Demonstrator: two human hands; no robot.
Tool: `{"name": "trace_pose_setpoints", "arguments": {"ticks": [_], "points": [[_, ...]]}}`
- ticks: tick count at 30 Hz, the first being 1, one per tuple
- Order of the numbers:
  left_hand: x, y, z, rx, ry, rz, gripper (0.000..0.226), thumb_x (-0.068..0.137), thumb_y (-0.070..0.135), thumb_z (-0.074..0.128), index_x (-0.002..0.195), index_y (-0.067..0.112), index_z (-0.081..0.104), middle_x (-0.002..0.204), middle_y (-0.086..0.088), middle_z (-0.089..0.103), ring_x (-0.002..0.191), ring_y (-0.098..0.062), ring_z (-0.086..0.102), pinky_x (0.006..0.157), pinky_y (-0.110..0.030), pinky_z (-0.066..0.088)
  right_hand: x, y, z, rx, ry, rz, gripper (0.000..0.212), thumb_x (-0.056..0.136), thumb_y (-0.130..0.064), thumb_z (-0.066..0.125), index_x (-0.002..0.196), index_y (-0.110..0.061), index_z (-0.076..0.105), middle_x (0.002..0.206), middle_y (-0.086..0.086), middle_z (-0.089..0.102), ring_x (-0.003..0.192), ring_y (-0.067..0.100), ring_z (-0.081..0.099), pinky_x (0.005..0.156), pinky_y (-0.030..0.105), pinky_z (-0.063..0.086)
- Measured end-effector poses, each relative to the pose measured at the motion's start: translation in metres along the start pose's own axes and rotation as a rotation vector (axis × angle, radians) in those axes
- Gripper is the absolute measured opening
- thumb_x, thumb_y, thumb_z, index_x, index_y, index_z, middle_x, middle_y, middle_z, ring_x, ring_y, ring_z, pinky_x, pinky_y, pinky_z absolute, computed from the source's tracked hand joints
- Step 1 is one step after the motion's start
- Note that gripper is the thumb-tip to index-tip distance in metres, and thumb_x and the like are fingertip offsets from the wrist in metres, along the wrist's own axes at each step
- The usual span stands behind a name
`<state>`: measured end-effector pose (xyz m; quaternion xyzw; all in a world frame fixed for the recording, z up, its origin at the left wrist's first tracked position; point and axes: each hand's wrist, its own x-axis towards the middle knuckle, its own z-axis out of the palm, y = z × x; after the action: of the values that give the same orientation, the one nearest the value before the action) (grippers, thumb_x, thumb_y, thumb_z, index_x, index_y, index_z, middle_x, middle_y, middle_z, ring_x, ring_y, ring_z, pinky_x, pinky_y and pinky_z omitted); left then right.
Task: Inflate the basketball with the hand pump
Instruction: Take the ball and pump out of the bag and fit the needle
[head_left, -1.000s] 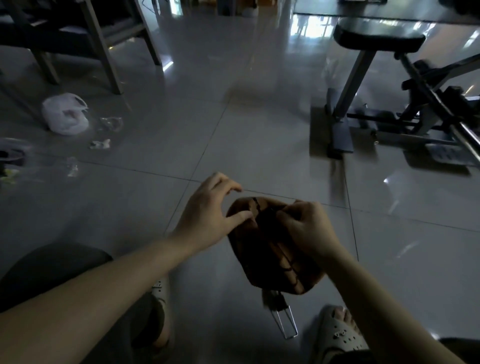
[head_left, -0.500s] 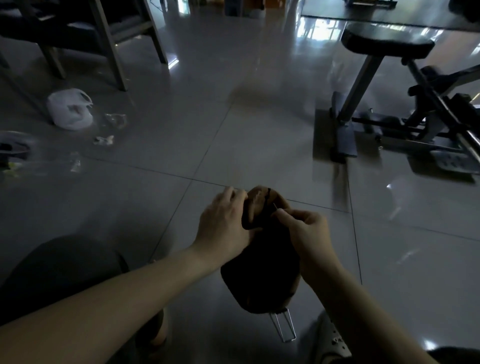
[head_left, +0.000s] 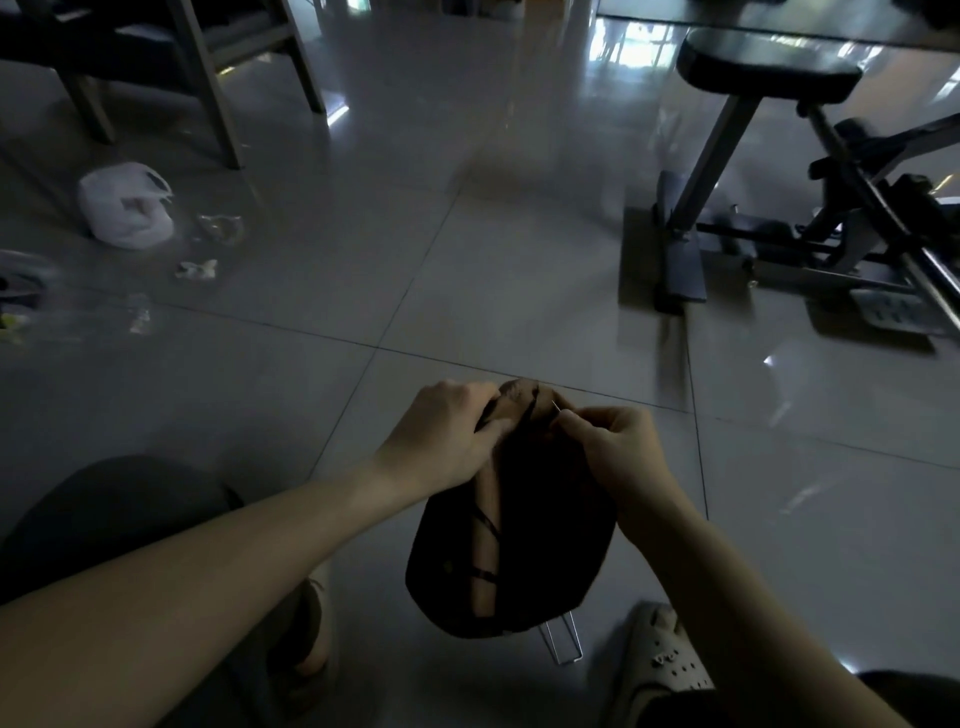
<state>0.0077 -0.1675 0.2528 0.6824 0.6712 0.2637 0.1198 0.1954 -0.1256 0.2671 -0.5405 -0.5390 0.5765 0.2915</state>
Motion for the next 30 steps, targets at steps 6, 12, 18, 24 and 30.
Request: {"name": "trace_pose_setpoints", "arguments": {"ticks": [6, 12, 18, 24, 30], "points": [[0.003, -0.004, -0.022, -0.311, -0.042, -0.001, 0.006, 0.093, 0.022, 0.071, 0.096, 0.018, 0.075, 0.087, 0.012, 0.073, 0.085, -0.001, 0.067, 0.075, -0.015, 0.048, -0.004, 0.025, -0.003, -0.245, -0.058, -0.329, 0.021, 0.104, -0.022, 0.05, 0.093, -0.017, 0.067, 0.086, 0.01, 0.065, 0.076, 0.024, 0.063, 0.068, 0.044, 0.051], [0.003, -0.019, -0.027, -0.332, -0.162, -0.041, 0.014, 0.095, 0.023, 0.068, 0.108, 0.027, 0.067, 0.097, 0.012, 0.074, 0.092, -0.004, 0.069, 0.082, -0.039, 0.057, -0.003, 0.019, -0.008, -0.176, -0.207, -0.33, 0.021, 0.1, -0.02, 0.058, 0.087, -0.015, 0.073, 0.124, -0.003, 0.057, 0.111, 0.007, 0.059, 0.09, 0.029, 0.052], [0.004, -0.022, -0.04, -0.31, -0.411, 0.026, 0.05, 0.097, 0.012, 0.064, 0.138, 0.039, 0.056, 0.125, 0.03, 0.06, 0.122, 0.006, 0.055, 0.107, -0.029, 0.046, 0.004, -0.009, -0.014, 0.136, -0.394, -0.241, 0.023, 0.094, -0.02, 0.055, 0.082, -0.001, 0.06, 0.131, -0.003, 0.065, 0.126, 0.014, 0.056, 0.103, 0.038, 0.045], [0.011, -0.015, -0.054, -0.563, -0.538, -0.035, 0.046, 0.095, -0.006, 0.059, 0.134, 0.018, 0.064, 0.124, 0.006, 0.07, 0.12, -0.006, 0.062, 0.1, -0.023, 0.048, 0.008, -0.001, 0.006, 0.137, -0.233, -0.214, 0.036, 0.106, -0.018, 0.04, 0.105, 0.016, 0.054, 0.105, 0.017, 0.07, 0.102, 0.029, 0.065, 0.097, 0.049, 0.047], [0.015, -0.014, -0.048, -0.745, -0.598, -0.118, 0.051, 0.094, -0.012, 0.055, 0.137, 0.015, 0.058, 0.13, -0.012, 0.066, 0.123, -0.024, 0.062, 0.107, -0.036, 0.048, 0.007, 0.01, 0.034, -0.05, 0.064, -0.383, 0.029, 0.106, -0.02, 0.042, 0.085, -0.003, 0.052, 0.073, 0.005, 0.052, 0.066, 0.018, 0.047, 0.061, 0.037, 0.041]]}}
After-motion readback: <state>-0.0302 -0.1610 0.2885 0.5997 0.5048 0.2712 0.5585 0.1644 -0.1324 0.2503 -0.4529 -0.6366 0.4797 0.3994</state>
